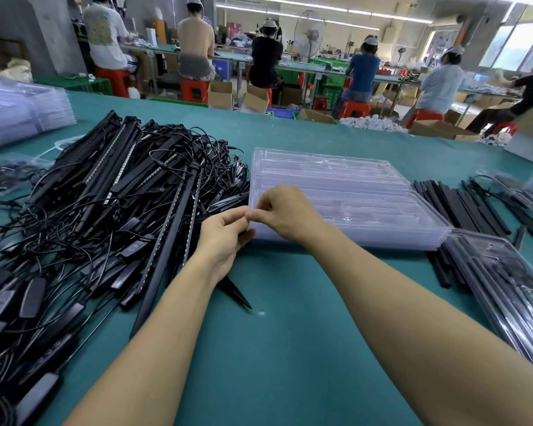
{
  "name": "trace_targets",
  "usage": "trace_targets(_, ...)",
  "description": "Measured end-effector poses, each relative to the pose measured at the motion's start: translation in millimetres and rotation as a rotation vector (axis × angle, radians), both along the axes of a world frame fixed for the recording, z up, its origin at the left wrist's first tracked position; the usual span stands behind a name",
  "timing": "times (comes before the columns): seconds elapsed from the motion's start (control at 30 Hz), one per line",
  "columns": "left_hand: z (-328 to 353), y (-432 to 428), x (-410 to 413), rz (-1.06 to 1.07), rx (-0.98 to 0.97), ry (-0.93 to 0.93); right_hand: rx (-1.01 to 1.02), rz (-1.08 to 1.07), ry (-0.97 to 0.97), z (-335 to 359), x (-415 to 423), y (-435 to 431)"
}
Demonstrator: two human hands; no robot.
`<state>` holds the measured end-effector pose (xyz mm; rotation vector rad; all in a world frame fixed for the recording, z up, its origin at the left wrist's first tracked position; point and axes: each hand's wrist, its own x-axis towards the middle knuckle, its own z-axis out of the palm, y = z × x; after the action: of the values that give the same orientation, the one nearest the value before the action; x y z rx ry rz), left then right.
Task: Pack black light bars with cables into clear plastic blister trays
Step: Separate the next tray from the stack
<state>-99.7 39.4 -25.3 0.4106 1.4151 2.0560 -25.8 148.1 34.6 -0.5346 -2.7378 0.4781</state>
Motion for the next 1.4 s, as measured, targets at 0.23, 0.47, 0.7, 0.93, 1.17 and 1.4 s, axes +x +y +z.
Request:
trace_targets(0.23,1,2,0,0.024,-0.003,-0.011,0.066,-0.017,-0.125,13,-8,-5)
trace_targets(0.47,0,1,-2,0.022,-0.016,-0.009,-0.141,-0.028,-0.148,18,-8,-1)
trace_targets(0.7,0,7,1,0.1,-0.045,-0.012,0.255,-0.008,-0.242,11,-5,-20)
trace_targets(0.93,-1,10,-1,0.199,-0.123,0.113,0.367,0.03,-0.157,12,-1,-26)
trace_targets(1.17,2,16,11,0.29,-0.362,0.339,0.459,-0.014,0.029,52,-1,-19)
trace_targets(1.4,0,16,17,0.347,-0.218,0.43,0.285,-0.009,-0.049,72,-10,1)
